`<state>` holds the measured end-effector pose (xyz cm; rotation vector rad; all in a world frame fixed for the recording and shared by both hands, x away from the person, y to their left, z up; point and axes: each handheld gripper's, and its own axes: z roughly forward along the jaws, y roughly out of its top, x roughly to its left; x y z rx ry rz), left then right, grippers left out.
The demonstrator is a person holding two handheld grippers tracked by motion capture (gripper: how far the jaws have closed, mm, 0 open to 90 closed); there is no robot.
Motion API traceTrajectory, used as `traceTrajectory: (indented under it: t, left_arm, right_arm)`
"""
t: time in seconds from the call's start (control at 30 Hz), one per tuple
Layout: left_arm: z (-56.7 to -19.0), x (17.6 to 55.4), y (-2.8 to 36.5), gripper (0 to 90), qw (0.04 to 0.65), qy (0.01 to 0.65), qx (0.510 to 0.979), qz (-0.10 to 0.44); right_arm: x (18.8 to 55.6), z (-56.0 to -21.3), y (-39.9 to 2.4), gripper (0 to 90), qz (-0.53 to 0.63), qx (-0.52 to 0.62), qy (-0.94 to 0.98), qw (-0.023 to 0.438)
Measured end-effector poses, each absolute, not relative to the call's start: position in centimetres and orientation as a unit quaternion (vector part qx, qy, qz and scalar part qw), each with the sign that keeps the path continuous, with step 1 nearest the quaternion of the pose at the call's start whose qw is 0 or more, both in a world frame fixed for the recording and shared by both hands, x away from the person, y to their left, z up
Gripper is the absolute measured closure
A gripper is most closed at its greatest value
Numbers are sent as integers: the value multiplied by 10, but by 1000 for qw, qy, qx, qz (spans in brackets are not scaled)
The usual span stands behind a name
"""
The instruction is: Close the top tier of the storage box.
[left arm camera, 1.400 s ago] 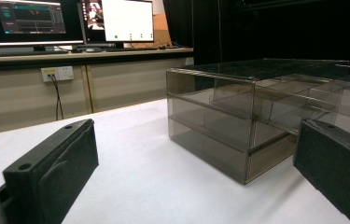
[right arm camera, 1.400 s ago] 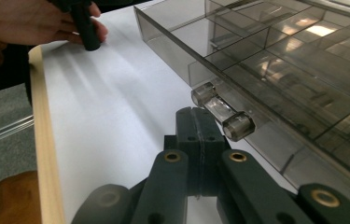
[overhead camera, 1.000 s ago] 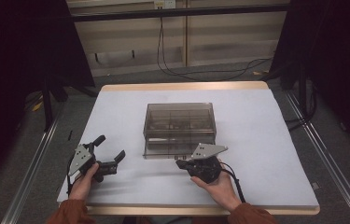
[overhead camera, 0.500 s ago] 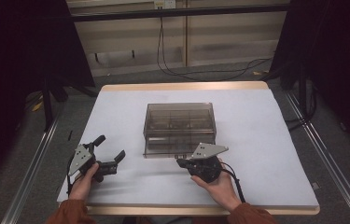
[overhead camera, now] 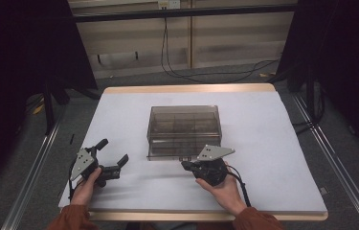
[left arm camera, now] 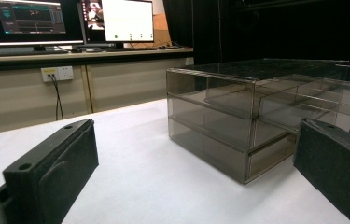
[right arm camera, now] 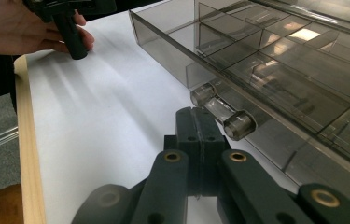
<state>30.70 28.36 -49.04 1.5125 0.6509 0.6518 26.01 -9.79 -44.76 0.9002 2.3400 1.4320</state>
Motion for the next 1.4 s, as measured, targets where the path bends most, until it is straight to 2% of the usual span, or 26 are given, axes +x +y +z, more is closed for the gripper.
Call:
traceTrajectory:
  t: [1.4]
  left_arm:
    - [-491, 307, 284, 0, 633, 289, 660, 284]
  right_arm:
    - [274, -448, -101, 900, 492, 321, 799, 132]
